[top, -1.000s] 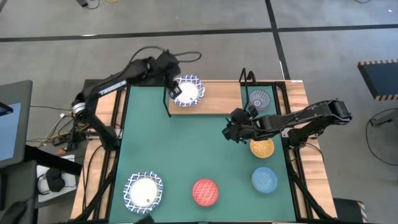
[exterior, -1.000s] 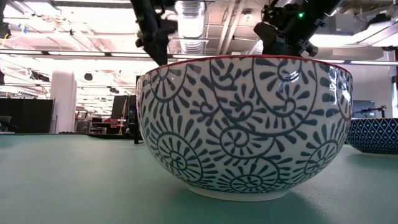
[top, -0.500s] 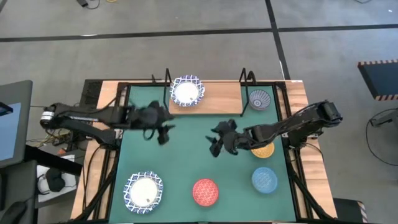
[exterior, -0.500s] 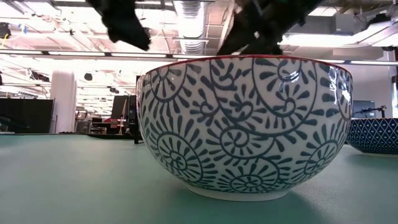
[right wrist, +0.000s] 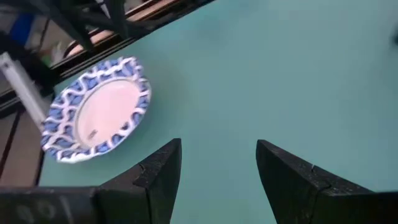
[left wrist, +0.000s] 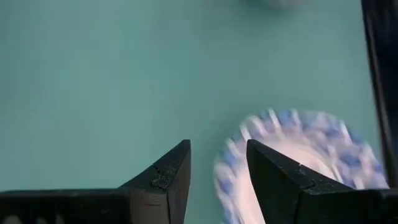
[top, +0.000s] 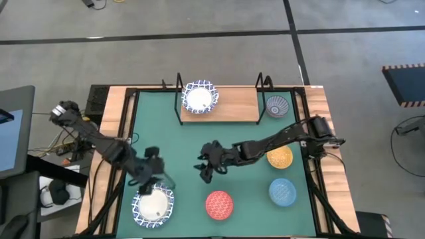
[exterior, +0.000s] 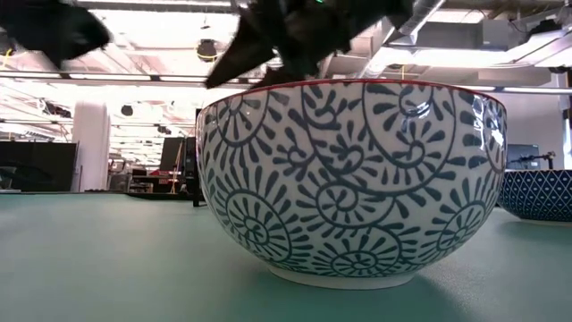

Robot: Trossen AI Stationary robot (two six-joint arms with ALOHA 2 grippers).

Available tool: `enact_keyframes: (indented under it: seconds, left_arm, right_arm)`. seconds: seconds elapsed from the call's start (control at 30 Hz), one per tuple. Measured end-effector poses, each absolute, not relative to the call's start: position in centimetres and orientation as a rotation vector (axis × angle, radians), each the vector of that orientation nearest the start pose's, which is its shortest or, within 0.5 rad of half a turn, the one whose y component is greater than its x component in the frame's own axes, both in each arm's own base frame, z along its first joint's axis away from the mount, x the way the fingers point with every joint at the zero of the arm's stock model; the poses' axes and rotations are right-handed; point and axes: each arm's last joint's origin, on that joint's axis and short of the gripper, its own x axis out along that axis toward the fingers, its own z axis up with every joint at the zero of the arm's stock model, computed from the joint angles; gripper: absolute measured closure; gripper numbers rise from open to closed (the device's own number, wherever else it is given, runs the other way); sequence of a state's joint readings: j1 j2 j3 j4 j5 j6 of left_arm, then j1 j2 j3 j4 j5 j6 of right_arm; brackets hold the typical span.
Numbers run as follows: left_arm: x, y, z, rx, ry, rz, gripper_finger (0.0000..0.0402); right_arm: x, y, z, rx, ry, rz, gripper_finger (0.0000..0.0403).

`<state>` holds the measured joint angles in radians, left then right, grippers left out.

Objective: Place and stack bowls onto a shelf
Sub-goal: Stack the white patterned bowl on top of the white patterned bowl on the shelf

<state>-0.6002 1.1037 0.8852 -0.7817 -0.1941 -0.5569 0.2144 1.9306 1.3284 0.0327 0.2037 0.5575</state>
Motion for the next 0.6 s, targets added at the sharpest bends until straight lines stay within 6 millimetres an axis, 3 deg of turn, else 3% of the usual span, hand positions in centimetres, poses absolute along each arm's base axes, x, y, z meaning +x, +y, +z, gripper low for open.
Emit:
enact_keyframes:
  seconds: [0.27,0.6]
  left_arm:
    - [15.8,-14.6,25.3,-0.12,1.07,-0.196,0.026]
    - [15.7,-14.7,24.9,-0.114,1.05,-0.088,0.026]
  right_arm:
    - [46.5,10.1,20.1,0.407,0.531,-0.002,0.0168]
    - [51.6,12.0,16.4,0.45,0.568,0.18,0.0168]
